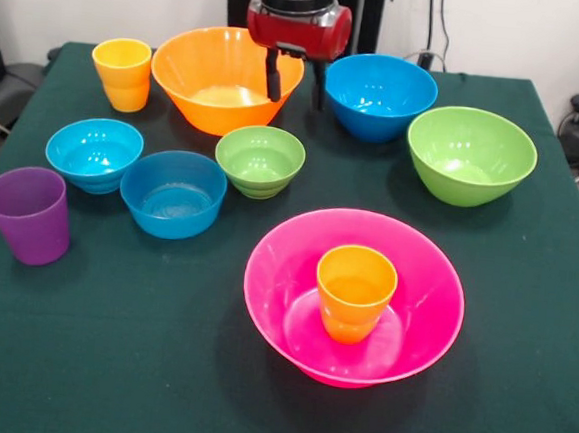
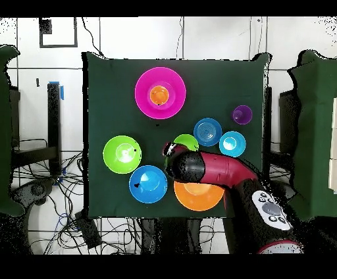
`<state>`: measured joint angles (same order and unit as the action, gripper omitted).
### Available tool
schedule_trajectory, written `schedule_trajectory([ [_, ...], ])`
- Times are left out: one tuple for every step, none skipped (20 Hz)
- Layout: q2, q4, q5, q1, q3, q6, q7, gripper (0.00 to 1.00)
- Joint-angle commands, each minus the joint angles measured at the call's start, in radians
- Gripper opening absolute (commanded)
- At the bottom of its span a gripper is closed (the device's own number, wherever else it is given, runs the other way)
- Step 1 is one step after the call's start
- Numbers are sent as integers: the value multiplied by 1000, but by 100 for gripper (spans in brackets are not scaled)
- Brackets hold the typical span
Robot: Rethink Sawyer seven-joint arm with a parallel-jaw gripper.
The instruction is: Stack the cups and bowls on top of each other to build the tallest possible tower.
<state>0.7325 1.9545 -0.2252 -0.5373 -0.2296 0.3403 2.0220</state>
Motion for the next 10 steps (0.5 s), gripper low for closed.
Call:
schedule_trajectory([
  [73, 90, 56, 11, -45, 104, 81, 100],
  [76, 113, 61, 10, -39, 87, 96, 100],
  [78, 136, 66, 9, -32, 71, 111, 100],
  [82, 149, 67, 12, -24, 57, 120, 100],
  [87, 169, 69, 15, -11, 39, 135, 100],
  [92, 178, 72, 16, -5, 35, 136, 100],
  [107, 191, 74, 17, 3, 38, 137, 100],
  [114, 197, 76, 15, 6, 38, 133, 100],
  [122, 207, 77, 10, 8, 40, 129, 100],
  [119, 213, 76, 5, 7, 31, 126, 100],
])
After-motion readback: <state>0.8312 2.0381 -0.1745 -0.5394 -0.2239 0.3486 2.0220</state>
